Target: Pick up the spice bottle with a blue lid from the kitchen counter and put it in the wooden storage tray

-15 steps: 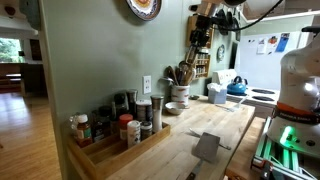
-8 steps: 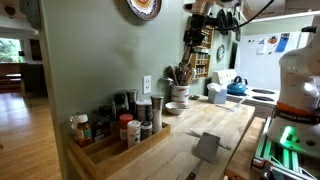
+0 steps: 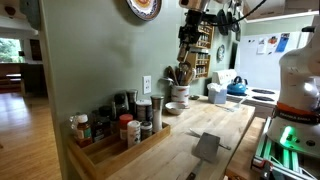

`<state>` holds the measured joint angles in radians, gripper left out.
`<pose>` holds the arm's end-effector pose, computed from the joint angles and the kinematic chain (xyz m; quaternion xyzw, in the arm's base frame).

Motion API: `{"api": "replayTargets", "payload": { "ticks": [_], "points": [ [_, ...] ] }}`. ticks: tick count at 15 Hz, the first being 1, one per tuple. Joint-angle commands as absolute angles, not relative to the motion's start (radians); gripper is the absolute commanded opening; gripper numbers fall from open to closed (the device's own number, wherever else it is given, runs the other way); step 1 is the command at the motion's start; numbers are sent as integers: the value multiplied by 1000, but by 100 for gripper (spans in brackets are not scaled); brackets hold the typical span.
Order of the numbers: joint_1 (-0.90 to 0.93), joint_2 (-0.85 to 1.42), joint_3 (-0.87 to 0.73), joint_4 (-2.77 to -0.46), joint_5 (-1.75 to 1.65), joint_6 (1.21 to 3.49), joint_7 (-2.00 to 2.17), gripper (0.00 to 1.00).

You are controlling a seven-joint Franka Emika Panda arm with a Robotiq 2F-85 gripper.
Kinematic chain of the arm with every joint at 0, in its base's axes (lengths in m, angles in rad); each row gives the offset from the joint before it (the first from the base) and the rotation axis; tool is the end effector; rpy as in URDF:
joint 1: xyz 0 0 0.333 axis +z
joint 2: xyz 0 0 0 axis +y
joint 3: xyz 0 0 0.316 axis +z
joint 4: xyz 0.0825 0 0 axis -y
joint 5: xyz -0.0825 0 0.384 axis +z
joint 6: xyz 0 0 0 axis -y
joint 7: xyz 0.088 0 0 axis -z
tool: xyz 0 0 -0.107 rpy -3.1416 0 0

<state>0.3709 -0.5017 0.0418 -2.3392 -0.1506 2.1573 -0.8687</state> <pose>0.3953 0.1689 0.5546 0.7707 0.6123 0.1362 0.1125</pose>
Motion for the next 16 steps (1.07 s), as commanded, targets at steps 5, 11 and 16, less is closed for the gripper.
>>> {"api": "replayTargets", "payload": {
  "ticks": [5, 11, 16],
  "points": [
    [392, -263, 246, -1994, -197, 2008, -952, 29],
    [398, -23, 371, -1769, -264, 1931, -919, 29],
    [420, 157, 409, -1655, -276, 2008, -914, 29]
  ]
}}
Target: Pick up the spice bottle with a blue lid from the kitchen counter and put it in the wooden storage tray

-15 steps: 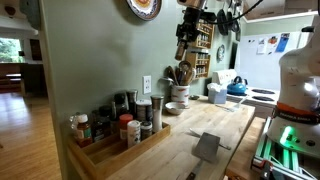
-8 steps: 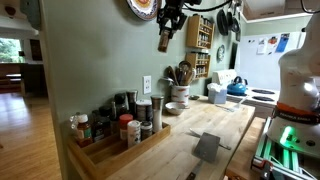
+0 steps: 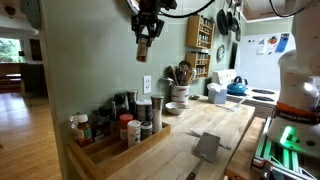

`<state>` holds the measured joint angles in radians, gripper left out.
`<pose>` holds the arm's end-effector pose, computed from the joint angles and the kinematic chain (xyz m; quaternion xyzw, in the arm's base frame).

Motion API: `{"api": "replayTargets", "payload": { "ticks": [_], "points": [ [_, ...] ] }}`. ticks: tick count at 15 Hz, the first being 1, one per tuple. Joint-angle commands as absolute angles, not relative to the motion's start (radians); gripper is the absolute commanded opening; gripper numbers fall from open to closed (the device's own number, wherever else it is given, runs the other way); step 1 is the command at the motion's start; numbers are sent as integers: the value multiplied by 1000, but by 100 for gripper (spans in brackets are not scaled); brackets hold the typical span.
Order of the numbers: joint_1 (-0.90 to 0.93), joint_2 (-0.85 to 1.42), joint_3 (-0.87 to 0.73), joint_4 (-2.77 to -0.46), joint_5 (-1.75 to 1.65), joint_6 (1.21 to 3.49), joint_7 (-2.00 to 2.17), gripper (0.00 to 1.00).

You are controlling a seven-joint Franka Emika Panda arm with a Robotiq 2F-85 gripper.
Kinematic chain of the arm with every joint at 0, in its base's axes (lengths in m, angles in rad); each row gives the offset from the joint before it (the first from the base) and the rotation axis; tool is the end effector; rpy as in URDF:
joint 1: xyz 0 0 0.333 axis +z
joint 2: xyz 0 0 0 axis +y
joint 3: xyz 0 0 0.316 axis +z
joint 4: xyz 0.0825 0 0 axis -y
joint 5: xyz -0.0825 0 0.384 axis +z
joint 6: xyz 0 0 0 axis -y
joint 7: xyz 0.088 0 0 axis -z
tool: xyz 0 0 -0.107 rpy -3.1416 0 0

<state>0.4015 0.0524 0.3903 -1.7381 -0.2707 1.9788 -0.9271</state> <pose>0.4354 0.4102 0.5567 0.6142 0.7743 0.0872 0.1248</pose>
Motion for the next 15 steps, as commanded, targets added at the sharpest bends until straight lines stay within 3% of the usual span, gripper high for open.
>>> {"api": "replayTargets", "payload": {
  "ticks": [1, 11, 12, 15],
  "points": [
    [427, 186, 415, -1643, -268, 2032, -907, 29],
    [459, 487, 457, -1593, -71, 2253, -803, 29],
    [465, 445, 447, -1613, -116, 2245, -824, 54],
    [462, 492, 447, -1604, -95, 2252, -815, 54]
  ]
}}
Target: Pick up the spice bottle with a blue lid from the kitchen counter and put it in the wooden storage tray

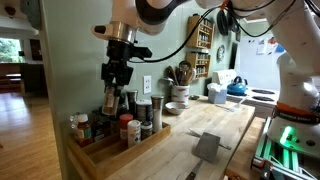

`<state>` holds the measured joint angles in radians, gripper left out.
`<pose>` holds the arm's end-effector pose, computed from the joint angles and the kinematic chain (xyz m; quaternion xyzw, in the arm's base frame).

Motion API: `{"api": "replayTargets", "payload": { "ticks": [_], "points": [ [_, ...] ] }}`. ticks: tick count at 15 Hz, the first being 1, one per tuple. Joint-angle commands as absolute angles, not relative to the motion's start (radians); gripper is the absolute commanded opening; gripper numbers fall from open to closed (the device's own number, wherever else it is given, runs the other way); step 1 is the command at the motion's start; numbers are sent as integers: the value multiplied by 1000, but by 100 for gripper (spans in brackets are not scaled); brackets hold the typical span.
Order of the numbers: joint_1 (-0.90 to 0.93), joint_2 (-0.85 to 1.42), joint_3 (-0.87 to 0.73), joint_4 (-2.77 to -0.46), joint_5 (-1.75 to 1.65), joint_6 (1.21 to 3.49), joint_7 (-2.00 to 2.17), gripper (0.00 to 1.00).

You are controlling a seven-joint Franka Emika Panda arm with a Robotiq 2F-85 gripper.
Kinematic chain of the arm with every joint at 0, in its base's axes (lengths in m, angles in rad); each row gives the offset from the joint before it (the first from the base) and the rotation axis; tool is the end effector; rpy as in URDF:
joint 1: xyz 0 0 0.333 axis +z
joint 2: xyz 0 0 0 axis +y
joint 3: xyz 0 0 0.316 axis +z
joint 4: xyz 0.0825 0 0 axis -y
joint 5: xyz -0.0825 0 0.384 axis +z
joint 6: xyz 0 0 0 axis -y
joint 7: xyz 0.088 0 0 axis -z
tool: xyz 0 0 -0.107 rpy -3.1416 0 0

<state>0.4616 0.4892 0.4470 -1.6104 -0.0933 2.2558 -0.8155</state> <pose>0.4637 0.5198 0.3861 -0.6520 -0.7488 -0.0993 0.0652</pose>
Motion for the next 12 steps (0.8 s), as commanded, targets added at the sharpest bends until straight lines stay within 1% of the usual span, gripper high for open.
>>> {"api": "replayTargets", "payload": {
  "ticks": [1, 4, 5, 12],
  "points": [
    [463, 495, 447, -1598, -94, 2252, -812, 54],
    [463, 494, 448, -1588, -91, 2252, -809, 54],
    [463, 494, 448, -1588, -91, 2252, -809, 29],
    [494, 573, 421, -1511, -127, 2150, -785, 29]
  ]
}}
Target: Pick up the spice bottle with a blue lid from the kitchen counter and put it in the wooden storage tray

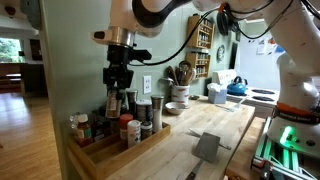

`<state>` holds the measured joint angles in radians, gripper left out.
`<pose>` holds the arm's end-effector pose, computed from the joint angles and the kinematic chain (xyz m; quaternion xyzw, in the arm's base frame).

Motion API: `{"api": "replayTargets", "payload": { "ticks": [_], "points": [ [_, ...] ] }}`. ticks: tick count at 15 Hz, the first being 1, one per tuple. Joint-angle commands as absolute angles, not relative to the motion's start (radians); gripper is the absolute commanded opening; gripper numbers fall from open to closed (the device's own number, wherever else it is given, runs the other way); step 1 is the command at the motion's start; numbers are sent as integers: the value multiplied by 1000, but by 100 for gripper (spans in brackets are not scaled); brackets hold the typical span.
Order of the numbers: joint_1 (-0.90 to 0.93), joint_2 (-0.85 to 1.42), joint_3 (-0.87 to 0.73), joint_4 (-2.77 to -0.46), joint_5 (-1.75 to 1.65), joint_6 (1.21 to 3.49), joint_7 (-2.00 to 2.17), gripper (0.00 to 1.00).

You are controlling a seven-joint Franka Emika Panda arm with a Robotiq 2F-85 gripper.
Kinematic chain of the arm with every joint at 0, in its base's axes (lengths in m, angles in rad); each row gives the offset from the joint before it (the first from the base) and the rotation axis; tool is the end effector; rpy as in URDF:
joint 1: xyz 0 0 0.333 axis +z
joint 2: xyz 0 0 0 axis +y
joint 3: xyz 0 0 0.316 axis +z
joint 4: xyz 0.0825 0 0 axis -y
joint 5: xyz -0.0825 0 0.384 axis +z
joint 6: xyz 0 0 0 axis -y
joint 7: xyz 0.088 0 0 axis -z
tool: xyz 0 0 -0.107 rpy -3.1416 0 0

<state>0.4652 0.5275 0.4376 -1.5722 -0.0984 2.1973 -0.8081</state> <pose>0.4717 0.5180 0.3720 -0.6590 -0.7459 -0.0707 0.0668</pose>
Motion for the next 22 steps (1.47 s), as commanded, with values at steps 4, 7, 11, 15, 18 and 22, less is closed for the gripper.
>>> {"api": "replayTargets", "payload": {
  "ticks": [4, 7, 11, 15, 18, 22],
  "points": [
    [523, 618, 399, -1463, -173, 2143, -762, 29],
    [541, 649, 381, -1440, -196, 2143, -705, 29],
    [551, 690, 365, -1405, -215, 2141, -649, 29],
    [550, 732, 358, -1356, -216, 2100, -617, 29],
    [551, 761, 355, -1327, -217, 2077, -612, 29],
    [560, 798, 347, -1294, -236, 2071, -617, 29]
  ]
}}
